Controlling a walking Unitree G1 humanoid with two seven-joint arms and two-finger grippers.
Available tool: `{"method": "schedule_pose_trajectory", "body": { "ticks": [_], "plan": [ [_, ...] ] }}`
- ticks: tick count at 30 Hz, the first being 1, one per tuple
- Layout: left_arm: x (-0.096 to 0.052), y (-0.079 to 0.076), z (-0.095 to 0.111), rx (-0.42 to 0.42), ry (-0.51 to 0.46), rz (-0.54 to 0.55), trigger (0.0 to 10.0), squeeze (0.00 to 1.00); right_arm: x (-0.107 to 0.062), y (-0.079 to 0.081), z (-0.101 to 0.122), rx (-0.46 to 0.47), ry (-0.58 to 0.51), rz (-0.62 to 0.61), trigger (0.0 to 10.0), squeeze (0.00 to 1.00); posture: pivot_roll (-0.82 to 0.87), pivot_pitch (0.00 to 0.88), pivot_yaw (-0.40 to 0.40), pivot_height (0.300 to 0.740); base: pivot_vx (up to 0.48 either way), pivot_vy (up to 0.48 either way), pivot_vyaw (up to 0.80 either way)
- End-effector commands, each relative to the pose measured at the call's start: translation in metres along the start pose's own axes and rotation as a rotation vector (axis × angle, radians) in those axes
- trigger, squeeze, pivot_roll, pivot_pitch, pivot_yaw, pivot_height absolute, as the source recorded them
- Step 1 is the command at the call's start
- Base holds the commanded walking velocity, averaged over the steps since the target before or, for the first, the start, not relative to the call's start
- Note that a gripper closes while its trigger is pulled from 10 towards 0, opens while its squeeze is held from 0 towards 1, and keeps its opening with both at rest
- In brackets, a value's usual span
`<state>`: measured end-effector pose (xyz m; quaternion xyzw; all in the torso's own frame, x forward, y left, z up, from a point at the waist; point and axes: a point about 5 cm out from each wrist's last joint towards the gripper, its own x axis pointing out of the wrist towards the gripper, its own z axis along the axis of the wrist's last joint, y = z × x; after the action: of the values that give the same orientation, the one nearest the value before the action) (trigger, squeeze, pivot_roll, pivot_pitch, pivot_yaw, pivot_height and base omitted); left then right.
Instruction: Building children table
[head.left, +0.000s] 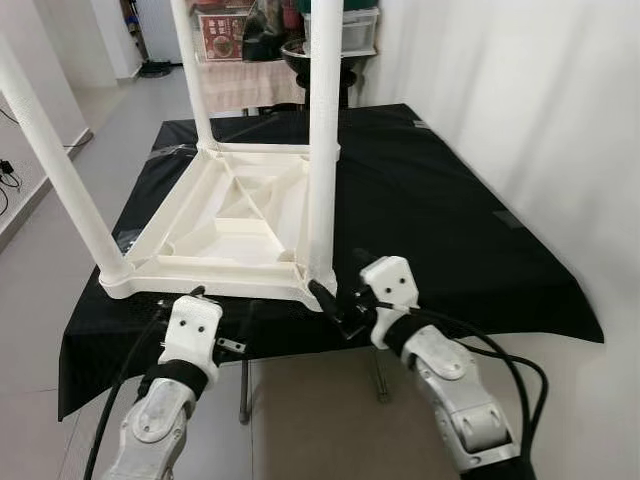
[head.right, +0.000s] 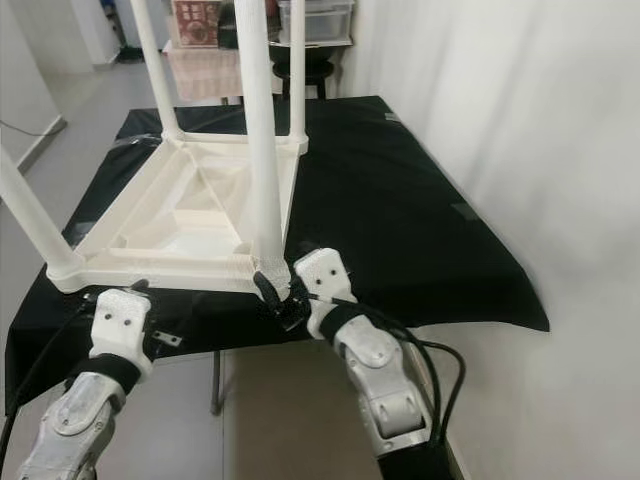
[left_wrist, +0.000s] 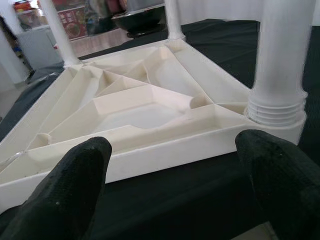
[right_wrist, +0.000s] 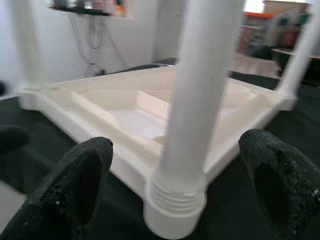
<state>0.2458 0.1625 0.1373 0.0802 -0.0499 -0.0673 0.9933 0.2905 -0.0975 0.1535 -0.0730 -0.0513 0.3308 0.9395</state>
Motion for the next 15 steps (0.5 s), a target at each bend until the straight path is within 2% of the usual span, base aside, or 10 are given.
{"method": "schedule_pose_trajectory", "body": {
  "ticks": [1, 3, 4, 5, 6, 7, 10, 12, 15],
  "plan": [
    [-0.001, -0.001, 0.001, 0.003, 0.008, -0.041, 10.0, 0.00, 0.002, 0.007, 0.001, 0.017, 0.020, 0.170, 10.0, 0.00, -0.07, 0.000, 0.009, 0.740, 0.000, 0.000, 0.00],
    [-0.001, -0.003, 0.002, -0.002, 0.004, -0.059, 10.0, 0.00, 0.006, 0.004, -0.001, 0.001, 0.047, 0.213, 10.0, 0.00, -0.07, 0.000, 0.007, 0.740, 0.000, 0.000, 0.00],
    [-0.002, -0.004, 0.004, -0.005, 0.004, -0.072, 10.0, 0.00, 0.012, -0.004, -0.005, -0.032, 0.088, 0.209, 10.0, 0.00, -0.06, 0.000, 0.001, 0.740, 0.000, 0.000, 0.00],
    [-0.002, -0.004, 0.004, -0.005, 0.004, -0.072, 10.0, 0.00, 0.012, -0.004, -0.005, -0.032, 0.088, 0.209, 10.0, 0.00, -0.06, 0.000, 0.001, 0.740, 0.000, 0.000, 0.00],
    [-0.002, -0.006, 0.006, -0.002, 0.001, -0.086, 10.0, 0.00, 0.020, -0.013, -0.008, -0.045, 0.121, 0.174, 10.0, 0.00, -0.06, 0.000, -0.001, 0.740, 0.000, 0.000, 0.00],
    [-0.002, -0.006, 0.006, -0.002, 0.001, -0.086, 10.0, 0.00, 0.020, -0.013, -0.008, -0.045, 0.121, 0.174, 10.0, 0.00, -0.06, 0.000, -0.001, 0.740, 0.000, 0.000, 0.00],
    [-0.006, -0.010, 0.010, 0.012, -0.018, -0.130, 10.0, 0.00, 0.036, -0.025, -0.006, 0.025, 0.150, 0.180, 10.0, 0.00, -0.04, 0.000, -0.010, 0.740, 0.000, 0.000, 0.00],
    [-0.006, -0.010, 0.010, 0.012, -0.018, -0.130, 10.0, 0.00, 0.036, -0.025, -0.006, 0.025, 0.150, 0.180, 10.0, 0.00, -0.04, 0.000, -0.010, 0.740, 0.000, 0.000, 0.00],
    [-0.015, -0.013, 0.012, 0.019, -0.019, -0.164, 10.0, 0.00, 0.046, -0.032, 0.000, 0.059, 0.155, 0.245, 10.0, 0.00, -0.01, 0.000, -0.022, 0.740, 0.000, 0.000, 0.00]
  ]
}}
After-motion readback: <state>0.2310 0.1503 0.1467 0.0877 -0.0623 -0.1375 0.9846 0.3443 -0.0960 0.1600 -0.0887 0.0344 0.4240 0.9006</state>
